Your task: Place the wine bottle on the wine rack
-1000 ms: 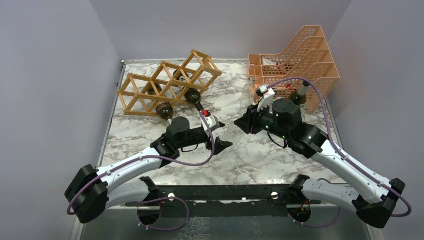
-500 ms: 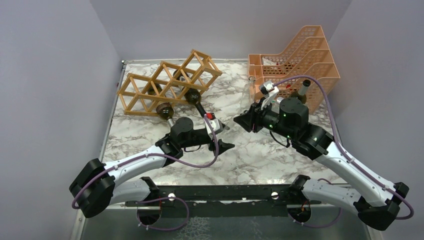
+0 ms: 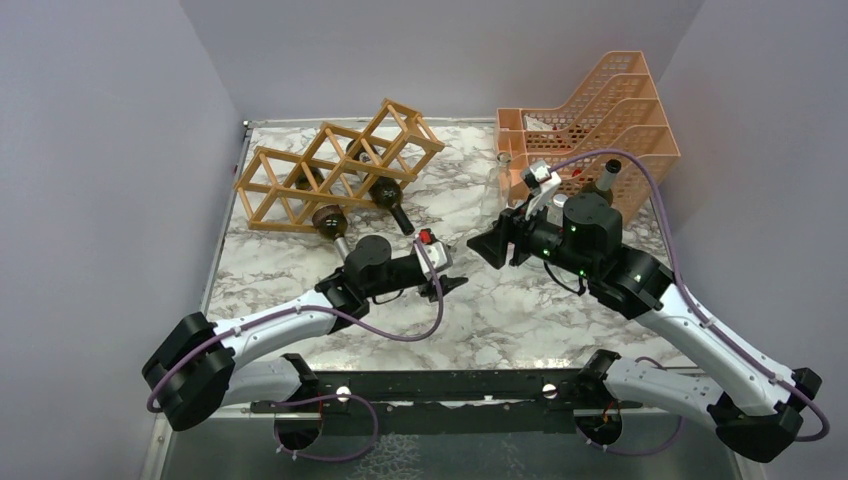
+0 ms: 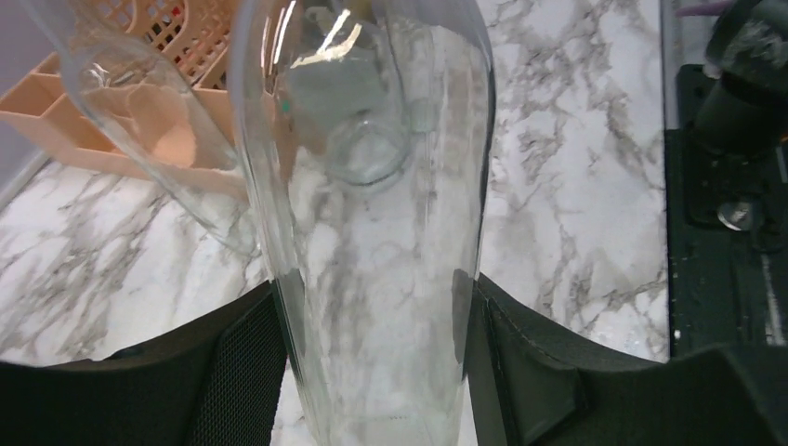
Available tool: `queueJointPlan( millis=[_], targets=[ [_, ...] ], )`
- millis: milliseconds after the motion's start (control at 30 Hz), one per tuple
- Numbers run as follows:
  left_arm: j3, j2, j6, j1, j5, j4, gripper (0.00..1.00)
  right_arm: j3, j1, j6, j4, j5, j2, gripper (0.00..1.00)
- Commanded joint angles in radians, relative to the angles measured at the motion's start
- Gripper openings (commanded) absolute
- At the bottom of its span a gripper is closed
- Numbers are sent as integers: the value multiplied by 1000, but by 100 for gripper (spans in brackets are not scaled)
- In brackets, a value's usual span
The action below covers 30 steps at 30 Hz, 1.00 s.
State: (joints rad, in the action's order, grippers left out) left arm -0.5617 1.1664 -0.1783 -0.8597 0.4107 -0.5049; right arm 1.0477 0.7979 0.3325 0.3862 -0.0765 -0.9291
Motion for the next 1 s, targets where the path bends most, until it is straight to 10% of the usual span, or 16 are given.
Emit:
queueJointPlan(
  millis=[0,967],
  targets=[
    [-64,-14,-183,6,-108,-30,0,103,7,-6,136,5,27,65],
    [-395,117,-1452,-36,-118,254,0,260,7,-160,336,118,-63,72]
  ],
)
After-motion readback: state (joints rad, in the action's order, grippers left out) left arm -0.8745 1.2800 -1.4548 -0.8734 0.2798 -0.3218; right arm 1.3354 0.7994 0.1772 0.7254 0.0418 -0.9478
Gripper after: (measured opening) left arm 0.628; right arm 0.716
